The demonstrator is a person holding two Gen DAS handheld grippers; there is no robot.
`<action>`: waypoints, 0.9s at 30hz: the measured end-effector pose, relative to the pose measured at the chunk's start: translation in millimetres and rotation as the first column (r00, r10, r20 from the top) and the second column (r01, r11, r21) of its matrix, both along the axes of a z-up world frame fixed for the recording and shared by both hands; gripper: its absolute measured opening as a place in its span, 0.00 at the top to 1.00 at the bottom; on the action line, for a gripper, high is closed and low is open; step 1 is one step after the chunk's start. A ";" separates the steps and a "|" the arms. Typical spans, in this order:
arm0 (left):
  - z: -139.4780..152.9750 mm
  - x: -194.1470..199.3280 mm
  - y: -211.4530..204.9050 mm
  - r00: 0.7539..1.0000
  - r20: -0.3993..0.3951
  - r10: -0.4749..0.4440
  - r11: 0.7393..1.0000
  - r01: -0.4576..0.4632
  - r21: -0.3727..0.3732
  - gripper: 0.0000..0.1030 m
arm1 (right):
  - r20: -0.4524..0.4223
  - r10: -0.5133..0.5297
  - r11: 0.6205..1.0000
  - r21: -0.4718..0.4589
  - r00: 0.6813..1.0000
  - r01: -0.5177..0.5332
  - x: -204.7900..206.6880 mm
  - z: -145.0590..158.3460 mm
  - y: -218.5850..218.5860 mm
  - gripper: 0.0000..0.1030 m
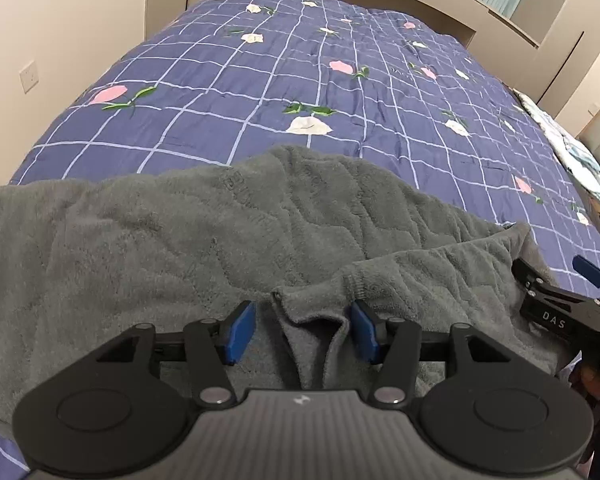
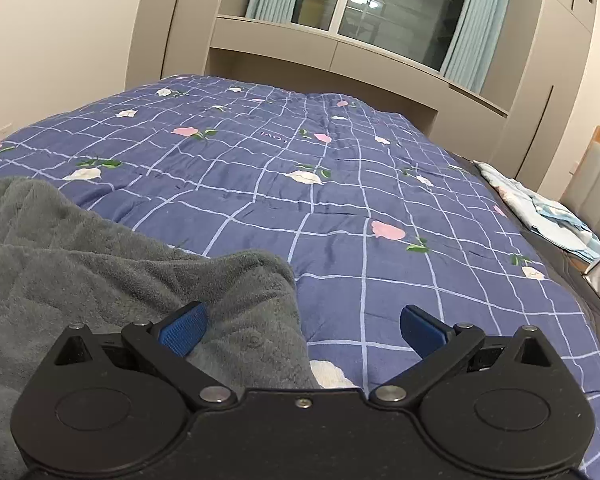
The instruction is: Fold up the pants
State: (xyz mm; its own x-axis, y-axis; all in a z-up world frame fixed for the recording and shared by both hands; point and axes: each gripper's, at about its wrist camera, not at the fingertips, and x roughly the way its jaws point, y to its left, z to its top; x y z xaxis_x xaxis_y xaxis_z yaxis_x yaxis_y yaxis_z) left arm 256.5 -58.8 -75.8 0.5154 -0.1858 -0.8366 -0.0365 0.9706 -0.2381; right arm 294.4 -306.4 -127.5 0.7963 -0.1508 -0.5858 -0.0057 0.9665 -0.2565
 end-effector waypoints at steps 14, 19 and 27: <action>5.2 -32.8 8.7 1.000 0.005 0.017 0.997 -0.017 0.081 0.06 | 0.007 -0.021 0.999 0.035 1.000 0.021 -73.9 6.7 43.7 0.00; 28.0 -42.9 36.0 0.995 0.029 0.095 0.995 -0.096 0.023 0.02 | 0.040 -0.002 0.997 0.076 0.999 -0.001 -83.0 27.7 56.4 0.00; 55.6 -84.6 105.8 0.966 0.096 0.241 0.970 -0.243 0.006 0.01 | 0.077 0.158 0.978 0.123 0.984 -0.167 -90.9 37.1 121.4 0.00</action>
